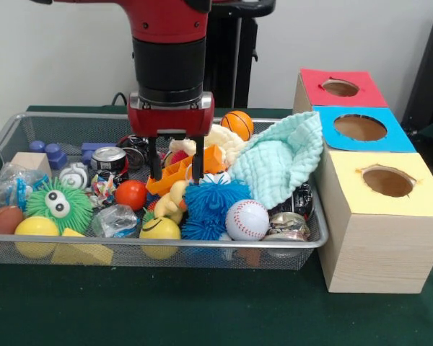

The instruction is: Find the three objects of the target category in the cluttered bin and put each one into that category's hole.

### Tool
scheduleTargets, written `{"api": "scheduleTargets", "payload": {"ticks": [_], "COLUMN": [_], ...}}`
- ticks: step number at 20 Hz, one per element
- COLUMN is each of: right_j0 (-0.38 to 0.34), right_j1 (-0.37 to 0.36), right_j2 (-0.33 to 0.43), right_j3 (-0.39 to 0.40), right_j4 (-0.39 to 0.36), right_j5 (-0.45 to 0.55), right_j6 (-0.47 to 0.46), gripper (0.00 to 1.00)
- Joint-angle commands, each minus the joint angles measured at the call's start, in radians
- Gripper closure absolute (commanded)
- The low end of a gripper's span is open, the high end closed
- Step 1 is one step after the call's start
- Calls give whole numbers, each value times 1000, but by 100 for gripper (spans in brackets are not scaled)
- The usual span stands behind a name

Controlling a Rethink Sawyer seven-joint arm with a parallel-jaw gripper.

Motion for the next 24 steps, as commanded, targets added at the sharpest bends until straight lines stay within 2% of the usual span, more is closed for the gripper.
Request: {"api": "scheduleTargets", "payload": {"ticks": [1, 8, 12, 21, 24], "right_j0": [-32, -46, -30, -14, 14], "right_j1": [83, 126, 166, 182, 174], "right_j2": [55, 27, -19, -22, -54], "right_j3": [24, 58, 52, 69, 63], "right_j4": [-127, -190, -213, -200, -201], "right_j5": [-106, -171, -169, -170, -129], "right_j6": [-216, -168, -119, -60, -42], "gripper": [0, 0, 0, 0, 0]}}
